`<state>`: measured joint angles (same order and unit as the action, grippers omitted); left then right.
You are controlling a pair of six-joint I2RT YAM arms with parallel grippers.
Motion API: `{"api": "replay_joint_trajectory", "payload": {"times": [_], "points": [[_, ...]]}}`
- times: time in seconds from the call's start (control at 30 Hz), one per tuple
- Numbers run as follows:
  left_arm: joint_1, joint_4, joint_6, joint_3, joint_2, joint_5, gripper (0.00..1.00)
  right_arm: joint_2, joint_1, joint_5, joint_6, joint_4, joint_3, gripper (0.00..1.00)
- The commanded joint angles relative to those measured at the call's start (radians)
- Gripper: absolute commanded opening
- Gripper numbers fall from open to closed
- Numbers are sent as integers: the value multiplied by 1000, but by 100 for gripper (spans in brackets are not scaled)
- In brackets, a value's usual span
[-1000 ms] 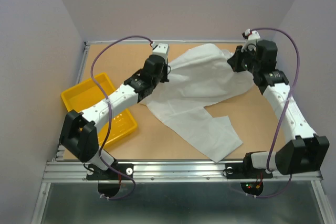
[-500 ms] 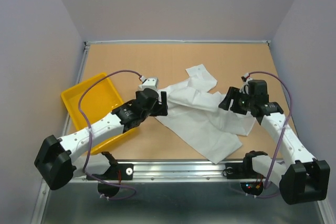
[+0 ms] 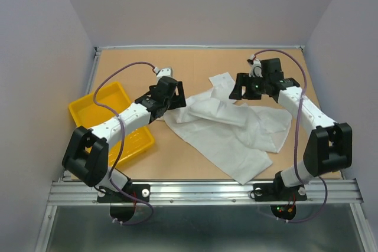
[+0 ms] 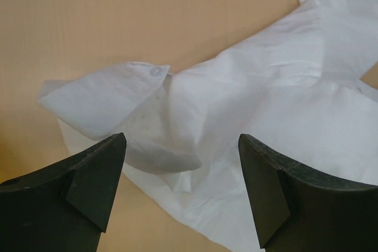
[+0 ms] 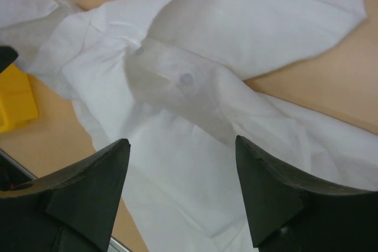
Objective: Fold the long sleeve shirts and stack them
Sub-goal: Flatten the shirt out
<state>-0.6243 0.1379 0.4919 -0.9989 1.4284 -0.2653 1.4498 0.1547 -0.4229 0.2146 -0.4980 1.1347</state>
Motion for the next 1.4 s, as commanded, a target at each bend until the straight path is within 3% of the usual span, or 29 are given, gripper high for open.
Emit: {"api": "replay_joint_trajectory", "payload": {"times": [0.0, 0.17, 0.4, 0.5, 0.53, 0.63, 0.77, 0.97, 1.37], "points": [[76, -30, 23, -29, 17, -3, 89, 99, 114, -89, -121, 24, 164, 79], [147, -41, 20, -21, 32, 21, 89, 253, 190, -120, -150, 24, 276, 89], [159, -60, 27, 6, 35, 41, 89, 379, 246, -96, -169, 22, 281, 87], [164, -66, 33, 31, 35, 49, 89, 371, 266, -120, -182, 22, 272, 69], [164, -69, 33, 34, 32, 52, 89, 354, 270, -114, -184, 21, 270, 50], [167, -69, 34, 43, 20, 52, 89, 319, 272, -38, -188, 19, 281, 12], [173, -63, 33, 51, -11, 46, 89, 236, 270, 183, -236, 19, 326, 1], [184, -47, 40, 48, -69, 34, 89, 159, 270, 481, -365, 53, 479, 1], [184, -70, 42, 88, -103, 109, 89, 282, 270, 541, -362, 137, 542, 3]]}}
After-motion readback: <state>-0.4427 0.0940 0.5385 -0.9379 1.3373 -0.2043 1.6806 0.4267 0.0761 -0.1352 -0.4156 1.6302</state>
